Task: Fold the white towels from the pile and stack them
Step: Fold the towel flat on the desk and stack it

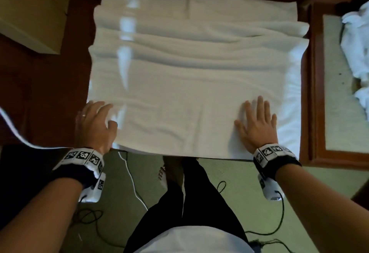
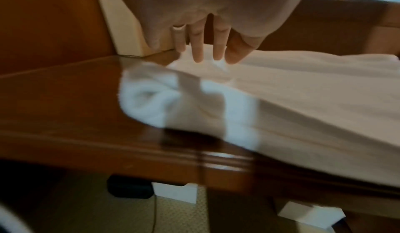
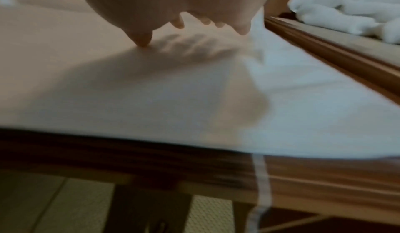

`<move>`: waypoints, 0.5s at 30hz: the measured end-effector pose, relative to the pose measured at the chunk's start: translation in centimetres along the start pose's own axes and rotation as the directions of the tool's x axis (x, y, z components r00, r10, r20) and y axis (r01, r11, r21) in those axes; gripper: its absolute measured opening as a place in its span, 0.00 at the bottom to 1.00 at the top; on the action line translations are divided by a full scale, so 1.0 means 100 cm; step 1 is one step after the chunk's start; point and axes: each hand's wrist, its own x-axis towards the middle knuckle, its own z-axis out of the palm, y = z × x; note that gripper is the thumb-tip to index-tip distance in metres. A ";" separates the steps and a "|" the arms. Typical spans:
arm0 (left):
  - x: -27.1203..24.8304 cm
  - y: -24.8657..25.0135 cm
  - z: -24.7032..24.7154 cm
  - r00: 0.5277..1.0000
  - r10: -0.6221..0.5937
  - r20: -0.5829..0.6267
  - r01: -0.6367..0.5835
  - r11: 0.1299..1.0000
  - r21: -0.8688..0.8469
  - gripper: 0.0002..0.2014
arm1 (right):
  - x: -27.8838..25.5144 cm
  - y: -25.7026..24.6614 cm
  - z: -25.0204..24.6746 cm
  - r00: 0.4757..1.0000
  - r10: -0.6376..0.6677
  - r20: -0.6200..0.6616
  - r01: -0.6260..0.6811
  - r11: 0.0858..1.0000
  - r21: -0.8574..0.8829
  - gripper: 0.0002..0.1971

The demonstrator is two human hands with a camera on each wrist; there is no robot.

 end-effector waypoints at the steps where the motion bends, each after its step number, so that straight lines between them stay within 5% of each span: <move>1: -0.010 -0.011 -0.007 0.999 -0.053 0.013 0.053 0.999 -0.009 0.21 | -0.002 -0.016 0.001 0.998 -0.057 -0.012 0.056 0.998 -0.002 0.35; 3: -0.027 -0.033 -0.016 0.989 -0.121 0.082 0.122 0.993 -0.008 0.20 | -0.008 -0.047 0.007 0.988 -0.157 0.006 0.157 0.988 0.006 0.34; 6: -0.045 -0.060 -0.021 0.992 -0.021 0.125 0.024 0.999 -0.026 0.19 | -0.014 -0.077 0.018 0.978 -0.193 0.083 0.193 0.981 0.004 0.35; 12: -0.046 -0.081 -0.024 0.995 0.096 0.016 -0.094 0.992 -0.083 0.08 | -0.014 -0.078 0.021 0.978 -0.160 0.137 0.158 0.987 0.021 0.36; 15: -0.051 -0.078 -0.026 0.997 -0.021 -0.078 -0.005 0.949 -0.316 0.09 | -0.014 -0.076 0.018 0.973 -0.177 0.145 0.178 0.984 0.012 0.37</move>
